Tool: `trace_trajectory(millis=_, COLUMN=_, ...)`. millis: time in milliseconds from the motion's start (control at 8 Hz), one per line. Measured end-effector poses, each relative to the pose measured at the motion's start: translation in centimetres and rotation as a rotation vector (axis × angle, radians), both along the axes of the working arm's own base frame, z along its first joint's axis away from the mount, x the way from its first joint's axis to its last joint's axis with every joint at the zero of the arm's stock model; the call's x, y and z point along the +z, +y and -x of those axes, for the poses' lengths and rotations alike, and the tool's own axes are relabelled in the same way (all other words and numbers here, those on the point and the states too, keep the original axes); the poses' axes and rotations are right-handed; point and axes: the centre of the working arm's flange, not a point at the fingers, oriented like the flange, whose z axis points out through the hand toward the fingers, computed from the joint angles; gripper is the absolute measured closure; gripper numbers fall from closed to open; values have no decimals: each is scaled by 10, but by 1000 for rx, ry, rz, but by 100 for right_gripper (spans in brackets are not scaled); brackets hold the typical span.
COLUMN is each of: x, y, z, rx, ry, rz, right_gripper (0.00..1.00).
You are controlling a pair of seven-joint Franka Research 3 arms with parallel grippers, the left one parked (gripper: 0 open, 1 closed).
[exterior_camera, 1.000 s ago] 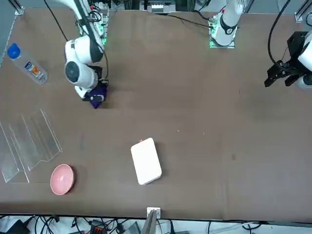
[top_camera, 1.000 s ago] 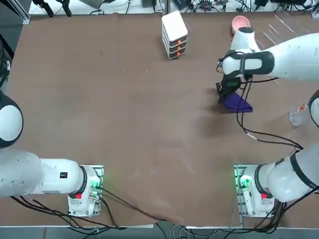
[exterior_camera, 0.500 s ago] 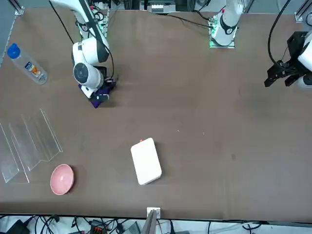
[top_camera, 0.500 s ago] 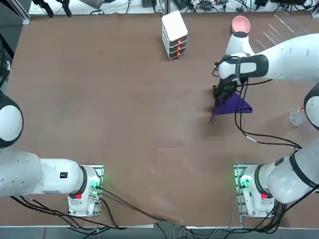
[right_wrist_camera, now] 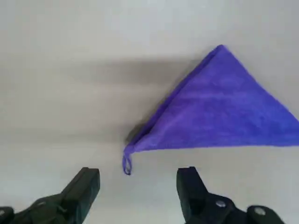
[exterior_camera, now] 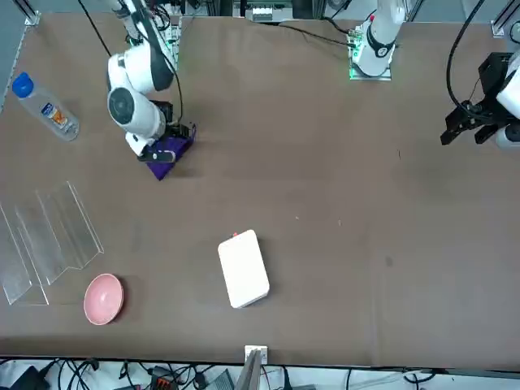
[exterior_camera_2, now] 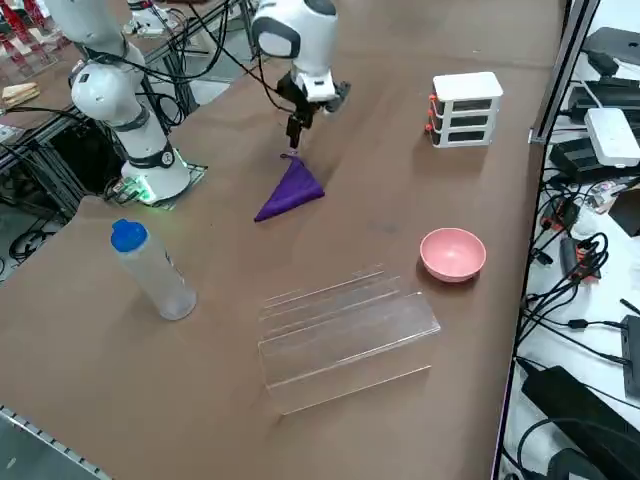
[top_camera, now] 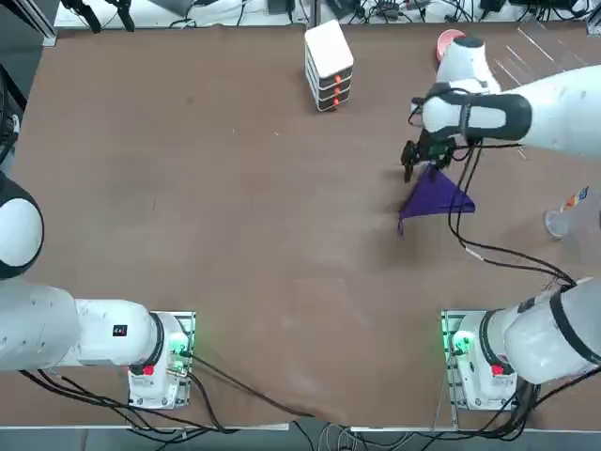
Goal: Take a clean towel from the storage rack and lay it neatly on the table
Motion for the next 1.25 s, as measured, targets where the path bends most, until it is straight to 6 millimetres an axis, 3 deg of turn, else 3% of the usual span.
trace_trajectory(millis=125, x=8, y=2, z=1, rx=-99, ry=-8, rz=22, right_gripper=0)
trace_trajectory(millis=375, x=5, y=13, z=8, rx=-183, ry=-19, rz=47, right_gripper=2)
trace_trajectory(millis=750, x=-42, y=34, z=41, rx=-49, ry=-48, rz=135, right_gripper=6)
trace_trajectory(millis=1125, x=-74, y=36, z=48, rx=24, ry=-33, rz=196, right_gripper=25)
trace_trajectory(millis=1250, x=-80, y=39, z=49, rx=32, ry=-33, rz=198, right_gripper=25)
